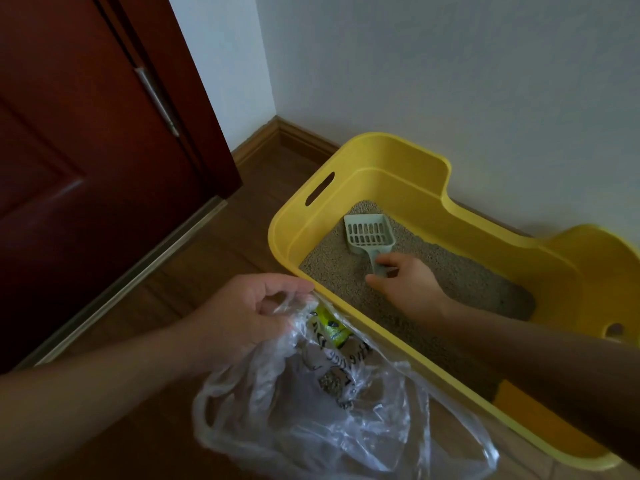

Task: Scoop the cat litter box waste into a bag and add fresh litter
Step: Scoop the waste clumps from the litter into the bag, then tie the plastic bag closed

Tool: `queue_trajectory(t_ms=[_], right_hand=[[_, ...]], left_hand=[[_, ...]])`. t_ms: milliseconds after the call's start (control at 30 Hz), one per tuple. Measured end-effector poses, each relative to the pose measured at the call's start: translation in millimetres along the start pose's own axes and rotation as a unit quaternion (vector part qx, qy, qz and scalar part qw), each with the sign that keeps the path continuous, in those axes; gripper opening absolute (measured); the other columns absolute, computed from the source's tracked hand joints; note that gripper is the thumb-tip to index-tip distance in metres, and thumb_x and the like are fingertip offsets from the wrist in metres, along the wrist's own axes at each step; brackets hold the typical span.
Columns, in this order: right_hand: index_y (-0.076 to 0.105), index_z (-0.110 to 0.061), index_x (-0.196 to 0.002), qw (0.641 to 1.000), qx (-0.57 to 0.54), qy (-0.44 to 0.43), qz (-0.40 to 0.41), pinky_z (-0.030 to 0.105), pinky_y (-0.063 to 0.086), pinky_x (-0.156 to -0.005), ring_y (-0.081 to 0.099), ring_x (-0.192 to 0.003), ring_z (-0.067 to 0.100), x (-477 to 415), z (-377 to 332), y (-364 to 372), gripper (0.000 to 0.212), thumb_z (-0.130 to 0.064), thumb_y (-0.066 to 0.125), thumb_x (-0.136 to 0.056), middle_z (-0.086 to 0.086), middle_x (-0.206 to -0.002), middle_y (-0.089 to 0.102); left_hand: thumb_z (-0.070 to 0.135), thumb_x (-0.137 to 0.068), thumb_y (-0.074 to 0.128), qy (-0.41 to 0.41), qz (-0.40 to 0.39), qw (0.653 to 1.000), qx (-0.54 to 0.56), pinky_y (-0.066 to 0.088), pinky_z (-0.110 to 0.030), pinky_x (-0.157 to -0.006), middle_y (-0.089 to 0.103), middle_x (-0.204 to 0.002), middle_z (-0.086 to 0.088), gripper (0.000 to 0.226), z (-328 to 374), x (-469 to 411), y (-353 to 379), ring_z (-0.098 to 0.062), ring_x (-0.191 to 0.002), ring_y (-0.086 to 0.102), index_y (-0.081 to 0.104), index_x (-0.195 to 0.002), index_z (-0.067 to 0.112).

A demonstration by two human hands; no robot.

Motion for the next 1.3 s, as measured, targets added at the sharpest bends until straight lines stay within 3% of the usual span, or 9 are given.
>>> queue_trajectory(t_ms=[133, 300, 367, 567, 700, 833, 933, 1133, 1300], right_hand=[[0.049, -0.027, -0.141, 0.999, -0.014, 0.008, -0.034, 0.030, 0.056, -0.061, 0.063, -0.072, 0.015, 5.4, 2.6, 1.9, 0.058, -0.031, 0.071, -0.087, -0.002, -0.105, 0.064], [0.051, -0.030, -0.139, 0.999, -0.018, 0.007, -0.034, 0.034, 0.061, -0.069, 0.070, -0.084, 0.023, 9.5, 0.6, -3.9, 0.056, -0.030, 0.071, -0.087, -0.006, -0.107, 0.064], [0.052, -0.029, -0.138, 0.999, -0.029, 0.001, -0.033, 0.030, 0.058, -0.064, 0.069, -0.079, 0.019, 13.0, -1.5, -8.0, 0.054, -0.030, 0.071, -0.088, -0.007, -0.108, 0.063], [0.052, -0.025, -0.138, 0.998, -0.055, -0.028, -0.033, 0.019, 0.047, -0.048, 0.056, -0.050, 0.005, 32.8, -14.2, -24.6, 0.053, -0.027, 0.071, -0.089, -0.004, -0.109, 0.064], [0.055, -0.028, -0.136, 0.997, -0.043, -0.058, -0.037, 0.017, 0.045, -0.052, 0.059, -0.061, 0.002, 55.2, -25.1, -35.7, 0.051, -0.030, 0.072, -0.088, -0.009, -0.113, 0.063], [0.060, -0.031, -0.130, 0.995, -0.036, -0.080, -0.041, 0.026, 0.052, -0.072, 0.064, -0.082, 0.006, 78.6, -32.3, -44.8, 0.047, -0.034, 0.075, -0.085, -0.011, -0.112, 0.065], [0.062, -0.031, -0.126, 0.995, -0.014, -0.091, -0.039, 0.033, 0.054, -0.089, 0.065, -0.093, 0.007, 97.7, -38.7, -51.0, 0.046, -0.036, 0.077, -0.082, -0.011, -0.112, 0.066], [0.069, -0.030, -0.112, 0.993, 0.010, -0.113, -0.041, 0.021, 0.047, -0.076, 0.064, -0.080, 0.000, 144.2, -47.6, -56.0, 0.032, -0.029, 0.079, -0.081, -0.015, -0.089, 0.067], [0.069, -0.034, -0.104, 0.989, 0.033, -0.120, -0.074, 0.020, 0.049, -0.067, 0.063, -0.067, -0.006, 169.8, -42.1, -44.2, 0.027, -0.022, 0.079, -0.082, -0.018, -0.078, 0.065]], left_hand=[[0.012, -0.070, 0.067, -0.003, 0.001, 1.000, 0.003, 0.024, -0.022, -0.045, 0.042, -0.056, -0.002, 0.049, -2.2, -1.8, -0.8, -0.011, -0.048, 0.030, 0.073, -0.106, 0.044], [0.013, -0.068, 0.070, -0.012, -0.004, 1.000, 0.008, 0.034, -0.030, -0.053, 0.059, -0.067, -0.012, 0.050, -1.0, -0.7, -0.9, -0.022, -0.058, 0.041, 0.072, -0.109, 0.042], [0.017, -0.066, 0.072, -0.013, 0.004, 1.000, -0.001, 0.033, -0.035, -0.057, 0.060, -0.073, -0.020, 0.051, -0.6, -0.4, -2.1, -0.025, -0.064, 0.041, 0.071, -0.111, 0.041], [0.039, -0.057, 0.075, -0.015, -0.004, 1.000, -0.005, 0.034, -0.039, -0.057, 0.068, -0.070, -0.010, 0.056, 7.1, 9.7, 2.1, -0.026, -0.063, 0.041, 0.070, -0.113, 0.036], [0.039, -0.058, 0.074, -0.016, 0.003, 0.999, -0.042, 0.047, -0.047, -0.067, 0.073, -0.095, -0.022, 0.059, 11.5, 20.5, 1.2, -0.035, -0.075, 0.061, 0.068, -0.117, 0.035], [0.022, -0.067, 0.071, -0.008, 0.010, 0.996, -0.090, 0.057, -0.030, -0.072, 0.073, -0.112, -0.002, 0.056, 15.0, 34.4, 2.2, -0.015, -0.096, 0.073, 0.063, -0.122, 0.030], [0.014, -0.067, 0.068, -0.002, 0.008, 0.996, -0.086, 0.056, -0.027, -0.073, 0.071, -0.116, 0.000, 0.053, 11.5, 46.4, 2.6, -0.014, -0.101, 0.071, 0.062, -0.114, 0.037], [-0.010, -0.077, 0.065, -0.005, 0.007, 0.993, -0.116, 0.061, -0.040, -0.077, 0.074, -0.108, -0.008, 0.057, -3.5, 64.3, -5.5, -0.025, -0.096, 0.073, 0.062, -0.117, 0.031], [-0.021, -0.079, 0.058, 0.002, 0.028, 0.989, -0.145, 0.060, -0.026, -0.069, 0.067, -0.110, 0.007, 0.063, -13.0, 77.4, -17.0, -0.012, -0.097, 0.071, 0.061, -0.110, 0.033]])
Point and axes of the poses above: each hand's wrist, its own x-axis away from the middle knuckle, its own y-axis out of the palm, z = x × y, the point moved 5 cm from there along -x, towards the middle knuckle
